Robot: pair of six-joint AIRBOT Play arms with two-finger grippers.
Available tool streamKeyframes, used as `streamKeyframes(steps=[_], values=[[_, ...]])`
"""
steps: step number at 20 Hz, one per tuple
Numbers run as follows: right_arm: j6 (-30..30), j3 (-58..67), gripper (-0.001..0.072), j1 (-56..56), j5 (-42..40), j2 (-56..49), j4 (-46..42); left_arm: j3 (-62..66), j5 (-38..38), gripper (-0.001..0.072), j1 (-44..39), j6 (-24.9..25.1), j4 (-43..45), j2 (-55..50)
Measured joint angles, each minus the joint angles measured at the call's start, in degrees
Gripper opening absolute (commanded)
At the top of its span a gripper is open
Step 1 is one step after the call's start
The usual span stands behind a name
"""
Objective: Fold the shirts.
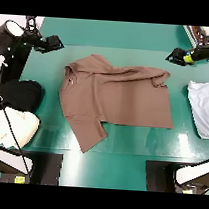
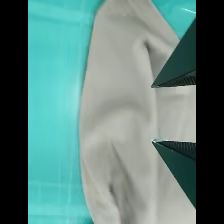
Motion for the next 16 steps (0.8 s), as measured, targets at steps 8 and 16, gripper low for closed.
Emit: streamKeyframes(steps=[8, 16], values=[[-5.33, -11.13, 0.0356, -3.32, 10.16, 14.03, 0.37, -18.03, -15.34, 0.058, 2.62, 0.61, 3.02, 12.55], [-7.06, -34.88, 0.0356, -4.63, 4.98, 31.5, 0.61, -60.08, -10.54, 0.0579, 2.73, 2.56, -2.27, 35.56]])
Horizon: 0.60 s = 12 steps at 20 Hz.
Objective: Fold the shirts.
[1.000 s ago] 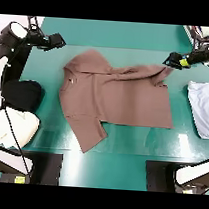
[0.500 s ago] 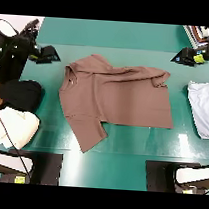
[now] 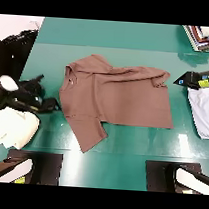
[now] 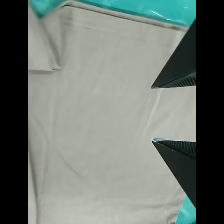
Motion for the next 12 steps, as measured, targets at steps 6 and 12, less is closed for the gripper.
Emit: streamKeyframes(steps=[6, 12], values=[[-0.2, -6.58, 0.0356, -0.17, -3.1, 7.28, 0.02, -12.7, 9.44, 0.0578, -0.63, 4.87, -12.76, 3.78], [-0.2, -7.63, 0.0324, -0.17, -3.04, 11.3, -0.17, -15.15, 19.47, 0.0036, -5.9, 6.1, -17.05, 4.0]])
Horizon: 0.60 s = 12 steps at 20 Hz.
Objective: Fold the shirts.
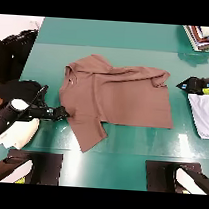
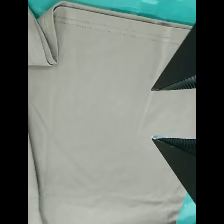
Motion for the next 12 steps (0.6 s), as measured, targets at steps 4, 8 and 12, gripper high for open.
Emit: streamKeyframes(steps=[4, 8, 12], values=[[0.61, -1.2, 0.0323, -0.5, 3.85, 1.38, -4.55, 2.32, 0.63, 0.0036, -0.98, 0.17, -0.85, 0.09], [1.38, -9.88, 0.0354, -6.78, 5.92, 2.82, -7.8, 9.35, -3.48, 0.0036, -1.18, 0.24, 1.53, 0.22], [0.92, -21.53, 0.0496, -16.37, 5.79, 0.79, -8.0, 14.01, -5.33, 0.0036, -1.27, 0.31, 3.26, 0.22]])
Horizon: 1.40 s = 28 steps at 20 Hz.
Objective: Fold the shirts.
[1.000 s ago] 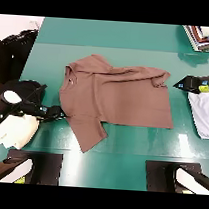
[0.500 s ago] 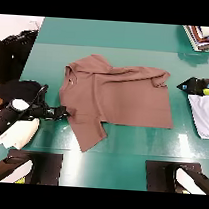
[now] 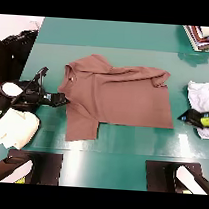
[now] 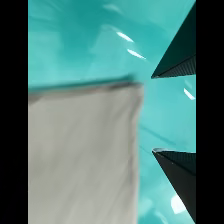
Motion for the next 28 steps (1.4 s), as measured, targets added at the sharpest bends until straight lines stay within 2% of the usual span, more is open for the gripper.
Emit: streamKeyframes(steps=[1, 7, 8, 9, 10, 11, 12, 13, 17, 20, 23, 28], values=[[-0.52, -2.23, 0.0448, -1.81, -0.63, -1.14, 1.11, 0.52, -0.26, 0.0036, 0.0, 0.04, 0.31, 0.02], [-2.95, -9.14, 0.0427, -5.9, -5.57, -7.34, 8.15, 1.73, -0.74, 0.0036, 0.0, 0.04, 0.85, 0.0], [-3.02, -9.4, 0.0386, -5.49, -5.99, -8.0, 9.03, 1.77, -0.76, 0.0036, 0.0, 0.04, 0.85, 0.02], [-3.13, -9.64, 0.029, -4.83, -6.73, -8.61, 9.2, 1.81, -0.79, 0.0036, 0.0, 0.04, 0.87, 0.0], [-3.21, -9.86, 0.028, -4.0, -7.85, -9.14, 9.42, 1.86, -0.79, 0.0036, 0.0, 0.04, 0.9, 0.0], [-3.23, -9.97, 0.0201, -3.17, -8.55, -9.49, 9.9, 1.88, -0.79, 0.0036, 0.0, 0.04, 0.9, 0.0], [-3.41, -10.08, 0.0062, -2.29, -9.57, -9.62, 9.92, 1.88, -0.83, 0.0036, 0.0, 0.04, 0.9, 0.0], [-3.41, -10.19, 0.0017, -1.55, -10.69, -9.62, 9.7, 1.88, -0.92, 0.0036, 0.0, 0.04, 0.9, 0.0], [-3.52, -10.03, 0.0016, 0.76, -15.04, -4.83, 8.52, 2.82, -0.92, 0.0035, -0.02, -0.13, 1.01, 1.22], [-3.5, -5.49, 0.0016, 1.51, -15.21, 1.73, 9.57, 8.63, -1.27, 0.0035, -0.04, -0.37, 1.16, 4.04], [-3.43, 4.61, 0.0016, 1.75, -15.76, 8.22, 11.98, 20.81, -2.16, 0.0036, -0.04, -0.55, 1.33, 6.97], [-3.37, 28.57, 0.0016, 1.79, -18.95, 16.5, 13.77, 50.56, -2.45, 0.0035, -0.04, -0.52, 1.36, 9.11]])
